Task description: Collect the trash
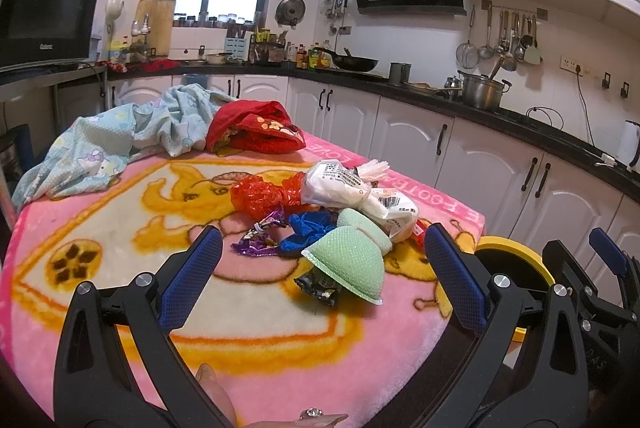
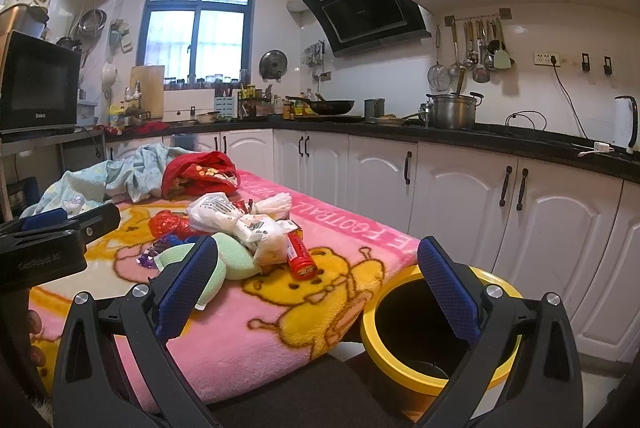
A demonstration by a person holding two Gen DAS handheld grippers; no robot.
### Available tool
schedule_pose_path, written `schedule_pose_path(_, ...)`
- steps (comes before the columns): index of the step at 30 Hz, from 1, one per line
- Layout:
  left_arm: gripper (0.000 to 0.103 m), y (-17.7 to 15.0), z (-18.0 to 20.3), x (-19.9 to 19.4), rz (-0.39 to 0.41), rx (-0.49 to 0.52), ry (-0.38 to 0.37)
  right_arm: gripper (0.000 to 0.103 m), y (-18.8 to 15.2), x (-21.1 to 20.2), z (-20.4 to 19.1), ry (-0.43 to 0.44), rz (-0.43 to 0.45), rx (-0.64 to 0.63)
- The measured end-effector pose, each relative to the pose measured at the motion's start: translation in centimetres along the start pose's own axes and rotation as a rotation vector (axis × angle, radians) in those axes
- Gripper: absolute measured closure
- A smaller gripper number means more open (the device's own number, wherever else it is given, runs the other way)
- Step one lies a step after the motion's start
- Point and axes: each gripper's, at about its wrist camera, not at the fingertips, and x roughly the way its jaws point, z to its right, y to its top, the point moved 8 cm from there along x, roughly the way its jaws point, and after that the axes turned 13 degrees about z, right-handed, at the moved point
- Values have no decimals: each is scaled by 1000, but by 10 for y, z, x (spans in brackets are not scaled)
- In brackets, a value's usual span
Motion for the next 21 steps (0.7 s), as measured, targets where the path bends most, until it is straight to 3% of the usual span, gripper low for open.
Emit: schedule_pose_path(21, 10, 0, -1, -2, 6, -1, -2, 6, -1, 1, 1, 1, 0, 0)
